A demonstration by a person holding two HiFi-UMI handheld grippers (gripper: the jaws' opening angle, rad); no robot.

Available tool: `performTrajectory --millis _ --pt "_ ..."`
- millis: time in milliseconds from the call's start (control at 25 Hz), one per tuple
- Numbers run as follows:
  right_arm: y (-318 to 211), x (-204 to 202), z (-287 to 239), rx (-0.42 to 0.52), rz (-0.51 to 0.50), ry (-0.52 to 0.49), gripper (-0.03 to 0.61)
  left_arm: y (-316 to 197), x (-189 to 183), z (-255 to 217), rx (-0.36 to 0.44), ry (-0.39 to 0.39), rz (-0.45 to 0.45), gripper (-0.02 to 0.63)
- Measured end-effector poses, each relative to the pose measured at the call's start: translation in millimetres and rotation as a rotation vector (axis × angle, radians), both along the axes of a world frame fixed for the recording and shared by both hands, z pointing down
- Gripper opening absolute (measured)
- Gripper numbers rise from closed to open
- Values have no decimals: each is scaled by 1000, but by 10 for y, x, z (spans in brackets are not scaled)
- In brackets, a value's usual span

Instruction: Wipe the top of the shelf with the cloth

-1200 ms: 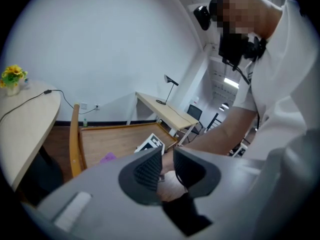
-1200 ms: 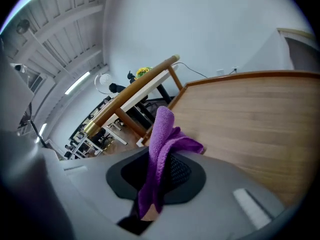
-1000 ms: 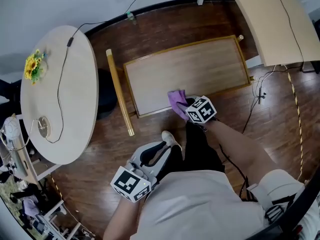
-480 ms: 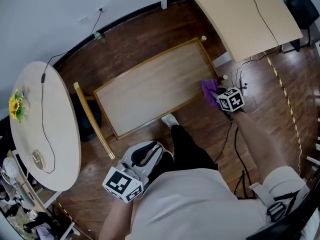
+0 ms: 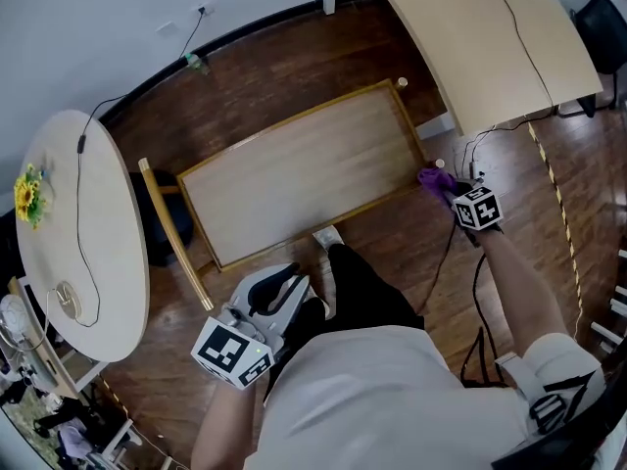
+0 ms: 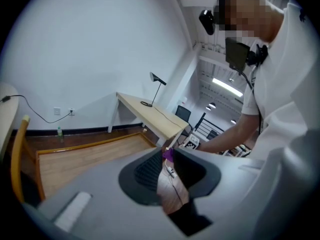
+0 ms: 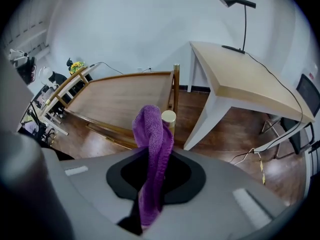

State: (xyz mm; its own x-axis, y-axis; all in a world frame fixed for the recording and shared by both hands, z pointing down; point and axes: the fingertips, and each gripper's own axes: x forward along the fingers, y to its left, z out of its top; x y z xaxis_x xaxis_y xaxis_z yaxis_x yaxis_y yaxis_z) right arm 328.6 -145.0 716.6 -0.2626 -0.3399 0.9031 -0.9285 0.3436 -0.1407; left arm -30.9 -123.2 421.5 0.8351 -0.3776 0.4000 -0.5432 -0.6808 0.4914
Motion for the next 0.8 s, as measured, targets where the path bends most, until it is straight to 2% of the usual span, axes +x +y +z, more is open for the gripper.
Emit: performTrajectory --millis 160,320,400,560,640,800 --pt "158 -143 -190 50 20 -46 49 109 -62 -46 29 -11 -2 89" --pt "414 -333 -524 156 69 -114 50 355 -203 -126 101 -19 -15 89" --pt "638 -464 -718 213 91 -148 51 615 -308 -177 132 -5 -28 89" --pt "1255 -833 -1170 323 117 -226 51 1288 -589 -294 140 108 -73 87" --pt "1645 -1013 -1435 364 132 -266 51 1639 -726 -298 157 102 -88 87" --pt "2400 -1350 -1943 416 151 -332 51 2274 -978 -325 141 102 -120 83"
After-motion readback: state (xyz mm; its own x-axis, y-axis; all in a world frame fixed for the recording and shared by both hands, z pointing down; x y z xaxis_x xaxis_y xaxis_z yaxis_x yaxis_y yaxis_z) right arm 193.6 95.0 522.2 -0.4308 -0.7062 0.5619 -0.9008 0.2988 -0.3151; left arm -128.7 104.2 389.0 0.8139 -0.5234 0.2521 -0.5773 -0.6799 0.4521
